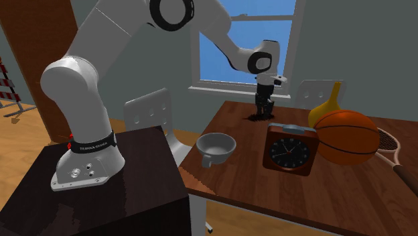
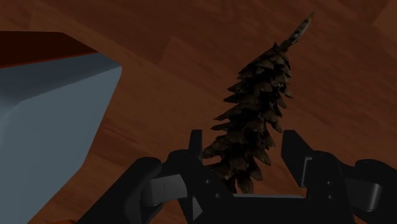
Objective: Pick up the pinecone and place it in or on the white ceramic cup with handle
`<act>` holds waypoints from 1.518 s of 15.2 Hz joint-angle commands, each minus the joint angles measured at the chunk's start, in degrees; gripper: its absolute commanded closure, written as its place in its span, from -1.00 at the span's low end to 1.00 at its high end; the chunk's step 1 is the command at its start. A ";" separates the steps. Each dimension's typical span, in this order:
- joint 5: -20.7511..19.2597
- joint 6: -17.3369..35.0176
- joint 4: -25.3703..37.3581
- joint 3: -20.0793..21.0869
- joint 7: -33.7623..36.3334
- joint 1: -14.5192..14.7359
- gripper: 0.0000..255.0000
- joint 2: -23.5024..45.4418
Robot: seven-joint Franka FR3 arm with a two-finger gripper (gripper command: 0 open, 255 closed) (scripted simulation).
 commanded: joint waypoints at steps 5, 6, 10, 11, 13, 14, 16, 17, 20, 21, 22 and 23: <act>0.15 -2.87 0.45 0.13 -0.05 -0.05 1.00 -2.41; 0.23 -1.23 -3.66 0.16 -0.23 -0.38 1.00 -4.88; 0.63 4.31 -18.15 0.28 -1.15 -1.67 1.00 -13.85; 0.75 5.49 -21.41 0.30 -1.43 -2.00 1.00 -15.94; 1.04 7.66 -27.62 0.33 -2.06 -2.63 1.00 -19.98; 1.20 8.65 -30.58 0.34 -2.42 -2.95 1.00 -21.96; 1.56 10.45 -36.27 0.32 -3.20 -3.57 1.00 -25.86; 1.76 11.28 -39.02 0.29 -3.63 -3.87 1.00 -27.79; 2.43 13.42 -46.91 0.14 -5.07 -4.75 1.00 -33.55; 2.67 14.02 -49.44 0.04 -5.60 -5.02 1.00 -35.48; 2.91 14.57 -51.92 -0.08 -6.15 -5.28 1.00 -37.42; 3.15 15.06 -54.36 -0.21 -6.73 -5.53 1.00 -39.37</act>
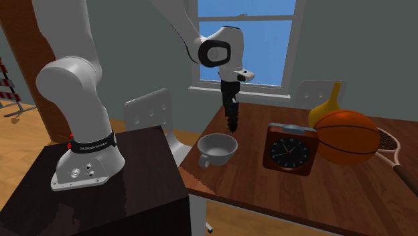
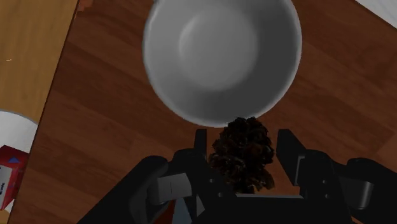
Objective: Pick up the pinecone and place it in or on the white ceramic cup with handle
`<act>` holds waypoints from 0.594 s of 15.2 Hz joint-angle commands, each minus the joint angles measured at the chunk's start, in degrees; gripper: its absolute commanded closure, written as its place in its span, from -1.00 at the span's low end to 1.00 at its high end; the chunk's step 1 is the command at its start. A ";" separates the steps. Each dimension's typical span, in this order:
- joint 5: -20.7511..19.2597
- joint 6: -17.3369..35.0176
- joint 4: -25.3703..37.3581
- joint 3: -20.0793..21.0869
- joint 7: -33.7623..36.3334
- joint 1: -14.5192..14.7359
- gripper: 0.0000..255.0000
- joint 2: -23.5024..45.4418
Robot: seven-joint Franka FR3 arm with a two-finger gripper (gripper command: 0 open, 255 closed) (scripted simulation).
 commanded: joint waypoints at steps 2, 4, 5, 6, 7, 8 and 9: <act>0.69 1.39 -7.55 -0.44 -1.65 -0.69 1.00 -6.08; 0.74 2.40 -8.79 -0.58 -1.90 -0.75 1.00 -6.32; 0.68 3.25 -8.92 -0.59 -1.87 -0.75 1.00 -5.59; 0.62 4.10 -9.03 -0.59 -1.83 -0.75 1.00 -4.85; 0.56 4.95 -9.13 -0.59 -1.79 -0.75 1.00 -4.10; 0.49 5.80 -9.22 -0.60 -1.74 -0.76 1.00 -3.34; 0.42 6.64 -9.29 -0.61 -1.69 -0.76 1.00 -2.56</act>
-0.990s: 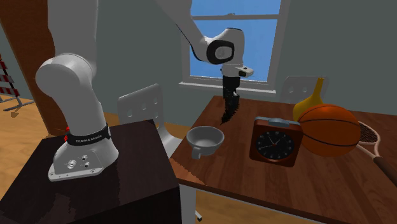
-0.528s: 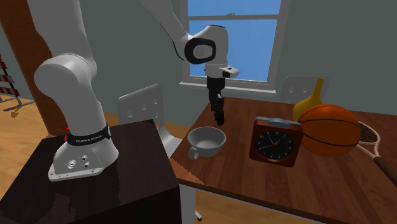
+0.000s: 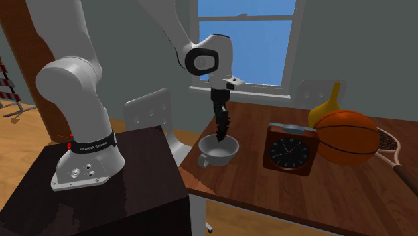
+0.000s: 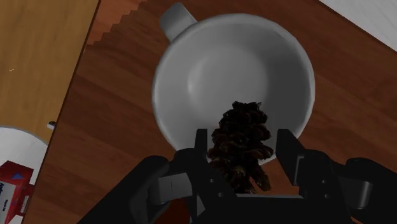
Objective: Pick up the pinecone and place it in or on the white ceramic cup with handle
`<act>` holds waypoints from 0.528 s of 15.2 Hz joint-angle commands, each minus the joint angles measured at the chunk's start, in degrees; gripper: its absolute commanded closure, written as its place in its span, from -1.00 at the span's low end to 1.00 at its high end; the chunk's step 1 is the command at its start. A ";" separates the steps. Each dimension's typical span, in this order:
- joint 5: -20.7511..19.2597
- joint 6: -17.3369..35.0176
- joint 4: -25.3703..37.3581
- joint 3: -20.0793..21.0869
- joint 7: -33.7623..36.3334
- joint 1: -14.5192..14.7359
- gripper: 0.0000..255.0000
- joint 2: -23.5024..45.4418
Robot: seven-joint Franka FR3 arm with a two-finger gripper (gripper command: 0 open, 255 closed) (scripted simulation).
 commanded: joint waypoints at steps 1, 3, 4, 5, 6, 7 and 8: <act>-0.15 1.78 -0.03 -0.05 0.03 -0.04 1.00 1.70; -0.32 3.45 -0.10 -0.08 0.14 -0.03 1.00 3.30; -0.40 4.28 -0.11 -0.11 0.20 -0.02 1.00 4.12; -0.49 5.10 -0.11 -0.13 0.26 -0.01 1.00 4.95; -0.59 5.92 -0.10 -0.16 0.33 0.01 1.00 5.78; -0.68 6.74 -0.07 -0.20 0.39 0.03 1.00 6.63; -0.78 7.55 -0.03 -0.25 0.46 0.05 1.00 7.48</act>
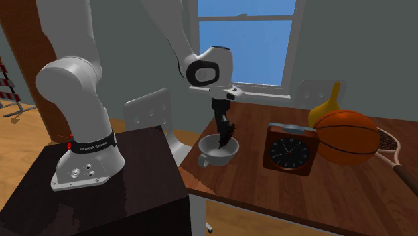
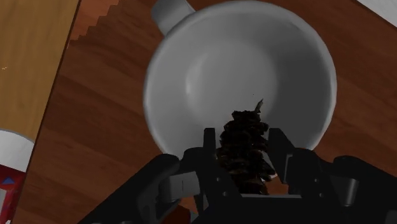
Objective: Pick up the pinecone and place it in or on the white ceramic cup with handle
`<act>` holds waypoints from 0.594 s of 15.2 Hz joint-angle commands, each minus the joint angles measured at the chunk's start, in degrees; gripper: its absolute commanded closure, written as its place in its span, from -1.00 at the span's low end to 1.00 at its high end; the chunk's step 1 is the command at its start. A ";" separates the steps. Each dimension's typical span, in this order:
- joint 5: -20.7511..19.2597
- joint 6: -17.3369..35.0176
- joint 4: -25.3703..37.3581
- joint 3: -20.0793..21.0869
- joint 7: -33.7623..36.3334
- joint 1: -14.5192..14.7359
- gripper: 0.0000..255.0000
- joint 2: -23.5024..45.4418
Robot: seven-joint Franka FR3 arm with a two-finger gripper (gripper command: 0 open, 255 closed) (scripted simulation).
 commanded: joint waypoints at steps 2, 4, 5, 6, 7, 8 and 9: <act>-0.30 2.42 -0.06 -0.04 0.16 0.13 1.00 3.07; -0.45 3.57 0.06 -0.11 0.26 0.18 1.00 4.34; -0.46 3.57 0.07 -0.12 0.27 0.18 1.00 4.35; -0.41 3.37 -0.03 -0.10 0.20 0.14 1.00 4.05; -0.41 3.37 -0.03 -0.10 0.20 0.14 -1.00 4.05; -2.89 -2.47 4.50 -1.21 4.08 2.17 -1.00 5.54; -4.41 -8.25 9.34 -1.89 7.00 3.85 -1.00 7.49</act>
